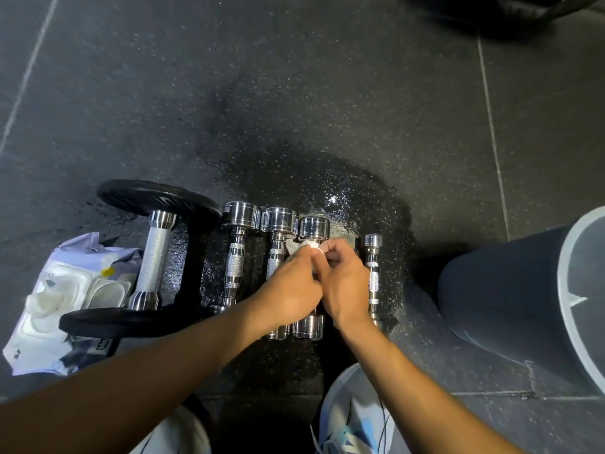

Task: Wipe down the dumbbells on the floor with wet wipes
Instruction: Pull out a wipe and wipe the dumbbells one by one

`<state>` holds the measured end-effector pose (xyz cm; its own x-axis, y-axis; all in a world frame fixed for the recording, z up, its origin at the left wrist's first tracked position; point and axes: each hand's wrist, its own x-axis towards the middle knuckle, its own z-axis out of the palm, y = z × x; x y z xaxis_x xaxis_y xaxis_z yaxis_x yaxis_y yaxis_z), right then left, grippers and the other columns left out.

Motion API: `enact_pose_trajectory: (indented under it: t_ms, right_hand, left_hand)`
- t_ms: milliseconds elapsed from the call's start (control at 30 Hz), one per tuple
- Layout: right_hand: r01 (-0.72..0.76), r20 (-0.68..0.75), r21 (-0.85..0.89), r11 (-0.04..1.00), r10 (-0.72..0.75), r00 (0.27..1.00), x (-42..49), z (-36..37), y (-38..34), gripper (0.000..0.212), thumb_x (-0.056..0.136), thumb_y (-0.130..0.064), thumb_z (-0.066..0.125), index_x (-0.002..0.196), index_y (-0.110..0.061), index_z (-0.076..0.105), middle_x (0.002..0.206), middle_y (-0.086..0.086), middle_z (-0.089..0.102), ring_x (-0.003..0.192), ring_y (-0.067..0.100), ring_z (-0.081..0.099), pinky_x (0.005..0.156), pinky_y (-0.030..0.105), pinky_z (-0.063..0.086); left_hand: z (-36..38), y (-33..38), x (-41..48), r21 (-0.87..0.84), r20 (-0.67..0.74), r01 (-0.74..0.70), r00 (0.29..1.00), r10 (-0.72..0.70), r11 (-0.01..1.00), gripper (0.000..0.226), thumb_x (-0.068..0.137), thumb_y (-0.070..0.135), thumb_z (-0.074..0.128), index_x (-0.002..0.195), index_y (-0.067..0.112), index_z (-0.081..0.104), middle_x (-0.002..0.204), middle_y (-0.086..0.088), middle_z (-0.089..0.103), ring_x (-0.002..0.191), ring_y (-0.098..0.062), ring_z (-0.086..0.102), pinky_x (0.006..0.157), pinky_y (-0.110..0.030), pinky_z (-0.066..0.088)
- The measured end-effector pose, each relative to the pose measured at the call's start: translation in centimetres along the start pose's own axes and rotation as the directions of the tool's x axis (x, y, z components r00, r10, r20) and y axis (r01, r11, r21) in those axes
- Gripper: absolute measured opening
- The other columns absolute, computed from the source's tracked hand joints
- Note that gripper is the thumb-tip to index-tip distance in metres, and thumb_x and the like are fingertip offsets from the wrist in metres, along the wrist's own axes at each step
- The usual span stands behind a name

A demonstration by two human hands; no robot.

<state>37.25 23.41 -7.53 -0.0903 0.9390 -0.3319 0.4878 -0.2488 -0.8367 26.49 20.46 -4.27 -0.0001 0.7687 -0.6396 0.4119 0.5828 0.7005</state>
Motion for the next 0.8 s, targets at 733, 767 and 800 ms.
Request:
enact_pose_trajectory:
  t_ms: [733,767,800]
  right_hand:
    - [-0.107,-0.053,0.077,0.991,0.111,0.992,0.6,-0.1,0.2,0.010,0.095,-0.008,0.071,0.095,-0.005,0.062,0.082,0.005,0.071,0.056,-0.004,0.058,0.051,0.010,0.045]
    - [-0.106,-0.063,0.057,0.993,0.109,0.992,0.9,-0.1,0.1,0.010,0.095,-0.010,0.071,0.094,-0.005,0.063,0.081,0.002,0.071,0.056,-0.006,0.059,0.050,0.009,0.044]
    - [-0.100,-0.064,0.028,0.995,0.102,0.993,1.0,-0.1,0.1,0.010,0.095,-0.013,0.071,0.094,-0.006,0.063,0.079,-0.001,0.071,0.056,-0.008,0.060,0.049,0.009,0.044]
  left_hand:
    - [0.8,-0.4,0.7,-0.351,-0.129,0.041,0.987,-0.092,0.936,0.048,0.098,0.022,0.053,0.144,0.021,0.040,0.143,0.002,0.045,0.124,-0.015,0.054,0.107,-0.041,0.048]
    - [0.9,-0.5,0.9,-0.376,-0.135,0.047,0.985,-0.105,0.925,0.046,0.095,0.025,0.054,0.140,0.023,0.045,0.141,0.003,0.050,0.120,-0.015,0.058,0.104,-0.042,0.051]
    - [0.9,-0.8,1.1,-0.381,-0.141,0.045,0.984,-0.105,0.923,0.045,0.091,0.029,0.054,0.135,0.026,0.050,0.137,0.002,0.056,0.115,-0.016,0.063,0.100,-0.046,0.054]
